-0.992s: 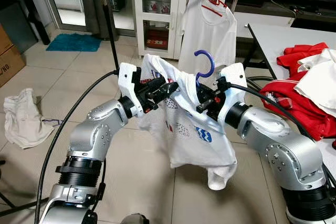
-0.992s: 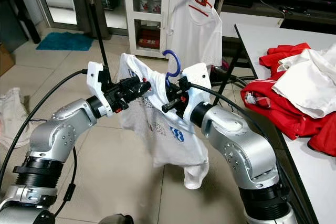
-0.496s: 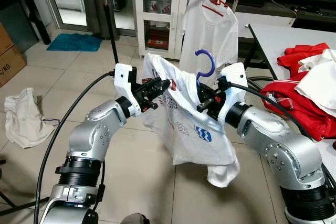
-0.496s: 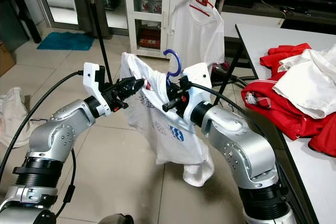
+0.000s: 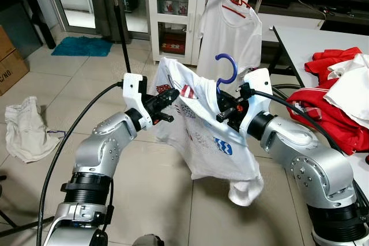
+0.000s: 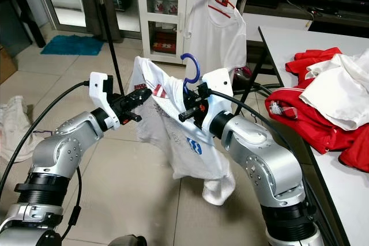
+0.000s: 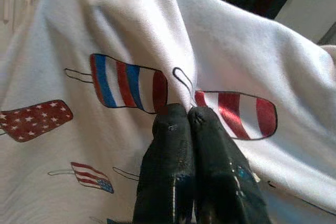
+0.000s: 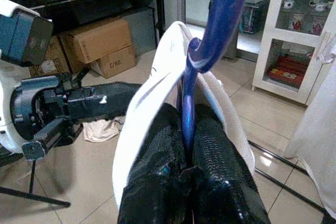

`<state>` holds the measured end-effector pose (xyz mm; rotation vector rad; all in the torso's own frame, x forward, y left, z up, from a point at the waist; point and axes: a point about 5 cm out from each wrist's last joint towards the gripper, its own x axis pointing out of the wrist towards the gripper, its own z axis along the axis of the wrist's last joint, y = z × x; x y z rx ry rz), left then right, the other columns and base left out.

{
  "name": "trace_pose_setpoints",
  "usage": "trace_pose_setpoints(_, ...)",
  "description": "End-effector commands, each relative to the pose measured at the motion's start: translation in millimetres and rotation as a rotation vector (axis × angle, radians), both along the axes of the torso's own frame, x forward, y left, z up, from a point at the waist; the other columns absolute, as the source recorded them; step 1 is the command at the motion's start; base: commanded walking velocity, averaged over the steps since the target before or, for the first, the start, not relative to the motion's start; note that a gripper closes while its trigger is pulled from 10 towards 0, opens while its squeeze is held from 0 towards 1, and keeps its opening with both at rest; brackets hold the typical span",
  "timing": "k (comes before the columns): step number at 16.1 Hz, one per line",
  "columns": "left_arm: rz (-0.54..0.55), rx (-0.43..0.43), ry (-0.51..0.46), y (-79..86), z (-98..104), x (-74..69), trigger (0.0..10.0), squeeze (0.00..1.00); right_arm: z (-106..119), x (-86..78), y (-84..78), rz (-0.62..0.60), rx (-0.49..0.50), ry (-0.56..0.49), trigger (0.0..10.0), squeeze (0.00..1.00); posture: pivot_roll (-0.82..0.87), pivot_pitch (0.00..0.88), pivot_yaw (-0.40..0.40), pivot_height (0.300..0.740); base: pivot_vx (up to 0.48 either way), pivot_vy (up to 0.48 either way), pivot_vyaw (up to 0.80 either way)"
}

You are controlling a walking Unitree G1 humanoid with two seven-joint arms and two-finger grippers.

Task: Hang hanger

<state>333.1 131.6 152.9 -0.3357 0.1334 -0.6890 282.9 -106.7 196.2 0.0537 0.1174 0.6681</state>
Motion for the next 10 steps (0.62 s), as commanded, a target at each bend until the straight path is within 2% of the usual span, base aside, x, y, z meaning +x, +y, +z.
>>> trace_pose_setpoints(1, -0.005, -0.012, -0.018, -1.8, 5, 2.9, 0.0, 0.0, 8, 0.6, -4.9, -0.022, 0.016, -0.046, 10.0, 0.0, 0.03, 0.0, -0.001, 0.74, 0.0, 0.0, 0.0)
trace_pose_setpoints(4, -0.027, -0.046, -0.031, -3.6, 8, 3.0, 0.0, 0.0, 8, 0.4, -5.0, -0.02, 0.014, -0.049, 10.0, 0.0, 0.03, 0.0, -0.002, 0.74, 0.0, 0.0, 0.0)
trace_pose_setpoints(6, -0.1, -0.127, -0.048, -7.8, 14, -1.4, 0.0, 0.0, 8, 0.7, -4.8, -0.02, 0.012, -0.049, 10.0, 0.0, 0.03, 0.0, -0.003, 0.74, 0.0, 0.0, 0.0)
trace_pose_setpoints(9, -0.071, -0.153, -0.064, -3.5, 17, -1.3, 0.0, 0.0, 8, 3.3, -6.8, -0.06, 0.017, -0.048, 10.0, 0.0, 0.03, 0.0, -0.003, 0.74, 0.0, 0.0, 0.0)
trace_pose_setpoints(10, -0.049, -0.181, -0.089, 0.3, 21, -1.1, 0.0, 0.0, 6, 6.8, -11.2, -0.111, 0.013, -0.03, 10.0, 0.0, 0.03, 0.0, -0.002, 0.74, 0.0, 0.0, 0.0)
